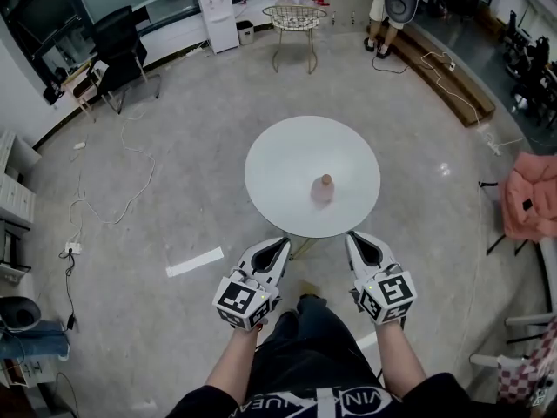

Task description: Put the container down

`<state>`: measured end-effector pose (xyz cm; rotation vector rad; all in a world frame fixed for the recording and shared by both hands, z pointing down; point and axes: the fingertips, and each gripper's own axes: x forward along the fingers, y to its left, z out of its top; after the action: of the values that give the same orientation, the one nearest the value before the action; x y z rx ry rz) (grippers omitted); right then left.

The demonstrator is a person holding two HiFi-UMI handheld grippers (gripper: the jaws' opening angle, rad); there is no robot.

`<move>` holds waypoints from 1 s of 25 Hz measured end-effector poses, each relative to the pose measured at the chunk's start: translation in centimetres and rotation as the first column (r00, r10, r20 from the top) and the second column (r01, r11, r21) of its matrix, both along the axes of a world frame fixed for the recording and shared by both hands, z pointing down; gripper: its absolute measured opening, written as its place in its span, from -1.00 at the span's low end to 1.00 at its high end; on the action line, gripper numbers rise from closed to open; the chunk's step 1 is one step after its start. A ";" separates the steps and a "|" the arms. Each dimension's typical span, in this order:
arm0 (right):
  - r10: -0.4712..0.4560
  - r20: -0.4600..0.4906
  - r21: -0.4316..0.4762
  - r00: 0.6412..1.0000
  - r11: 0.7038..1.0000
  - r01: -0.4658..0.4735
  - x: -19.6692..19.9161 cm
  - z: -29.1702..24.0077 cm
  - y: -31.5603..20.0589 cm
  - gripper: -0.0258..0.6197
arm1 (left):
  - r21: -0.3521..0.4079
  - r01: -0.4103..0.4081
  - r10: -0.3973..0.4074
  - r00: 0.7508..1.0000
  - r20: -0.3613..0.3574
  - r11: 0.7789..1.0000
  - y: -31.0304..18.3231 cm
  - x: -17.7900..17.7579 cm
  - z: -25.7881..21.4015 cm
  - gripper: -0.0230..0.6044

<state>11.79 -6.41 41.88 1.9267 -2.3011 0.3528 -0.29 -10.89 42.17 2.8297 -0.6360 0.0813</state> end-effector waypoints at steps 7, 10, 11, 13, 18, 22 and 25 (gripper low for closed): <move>-0.005 -0.015 0.012 1.000 1.000 0.005 0.3 -1.0 -0.3 -0.90 | 0.019 0.011 -0.011 1.000 -0.005 1.000 -0.8 -0.1 -1.0 -0.88; -0.007 -0.027 0.014 1.000 1.000 0.008 0.7 -1.4 -0.5 -0.90 | 0.019 0.023 -0.023 1.000 -0.005 1.000 -1.2 -0.1 -1.3 -0.88; -0.008 -0.029 0.015 1.000 1.000 0.009 0.9 -1.5 -0.5 -0.90 | 0.016 0.027 -0.026 1.000 -0.005 1.000 -1.3 0.0 -1.3 -0.88; -0.012 -0.029 0.015 0.999 1.000 0.013 1.1 -1.6 -0.6 -0.90 | 0.012 0.032 -0.032 0.999 -0.004 0.999 -1.3 0.1 -1.3 -0.88; -0.036 -0.030 0.006 0.999 0.999 0.036 1.7 -1.7 -0.6 -0.90 | -0.001 0.055 -0.055 0.998 -0.007 0.998 -1.6 0.4 -1.3 -0.88; -0.036 -0.030 -0.005 0.999 0.999 0.036 2.2 -2.1 -0.8 -0.90 | -0.003 0.072 -0.072 0.997 -0.009 0.997 -2.0 0.5 -1.9 -0.88; -0.040 -0.031 -0.011 0.999 0.999 0.040 2.6 -2.2 -0.8 -0.90 | -0.004 0.084 -0.084 0.996 -0.012 0.996 -2.2 0.6 -2.3 -0.88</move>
<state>14.36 -7.24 39.66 1.8647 -2.3103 0.3277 0.34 -13.13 39.87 2.7934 -0.7500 0.0497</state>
